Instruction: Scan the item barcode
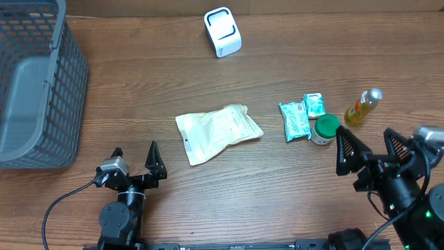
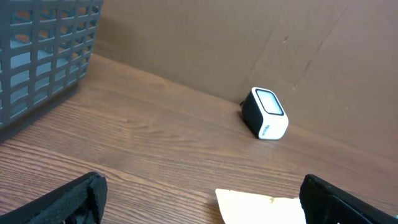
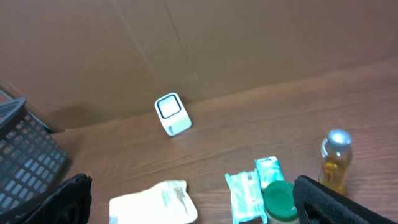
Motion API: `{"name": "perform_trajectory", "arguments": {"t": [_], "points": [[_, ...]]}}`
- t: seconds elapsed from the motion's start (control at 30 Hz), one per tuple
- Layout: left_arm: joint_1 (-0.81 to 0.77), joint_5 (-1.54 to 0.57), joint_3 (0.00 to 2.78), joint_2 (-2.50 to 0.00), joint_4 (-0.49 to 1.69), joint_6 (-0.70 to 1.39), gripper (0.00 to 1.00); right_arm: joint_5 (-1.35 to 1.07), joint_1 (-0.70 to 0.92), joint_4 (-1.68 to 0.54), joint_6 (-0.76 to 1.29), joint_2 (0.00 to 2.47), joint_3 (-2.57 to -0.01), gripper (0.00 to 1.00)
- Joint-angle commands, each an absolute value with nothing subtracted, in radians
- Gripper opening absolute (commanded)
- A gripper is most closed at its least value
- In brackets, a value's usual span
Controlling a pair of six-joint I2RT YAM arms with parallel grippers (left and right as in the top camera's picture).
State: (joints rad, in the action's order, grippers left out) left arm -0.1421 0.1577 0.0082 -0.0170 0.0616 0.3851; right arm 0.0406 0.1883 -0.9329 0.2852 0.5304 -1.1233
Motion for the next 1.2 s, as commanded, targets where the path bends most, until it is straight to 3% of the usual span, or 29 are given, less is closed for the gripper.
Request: {"name": "perform_trajectory", "arguments": {"t": [0.0, 0.33, 0.67, 0.8, 1.0, 1.17], "points": [[-0.138, 0.160, 0.005, -0.011, 0.063, 0.370, 1.00, 0.059, 0.177, -0.936, 0.252, 0.462, -1.075, 1.00], [-0.138, 0.160, 0.005, -0.011, 0.062, 0.370, 1.00, 0.059, 0.172, -0.910, 0.253, 0.164, -0.854, 1.00], [-0.138, 0.160, 0.006, -0.011, 0.063, 0.370, 1.00, 0.059, 0.167, -0.723, 0.252, 0.004, -0.664, 1.00], [-0.138, 0.160, 0.005, -0.011, 0.062, 0.370, 1.00, 0.058, 0.167, -0.540, 0.247, 0.004, -0.587, 1.00], [-0.138, 0.160, 0.006, -0.011, 0.063, 0.370, 1.00, -0.067, 0.167, -0.107, 0.009, 0.004, -0.427, 1.00], [-0.138, 0.160, 0.006, -0.011, 0.063, 0.370, 1.00, -0.101, 0.167, 0.129, -0.034, 0.004, -0.300, 1.00]]}}
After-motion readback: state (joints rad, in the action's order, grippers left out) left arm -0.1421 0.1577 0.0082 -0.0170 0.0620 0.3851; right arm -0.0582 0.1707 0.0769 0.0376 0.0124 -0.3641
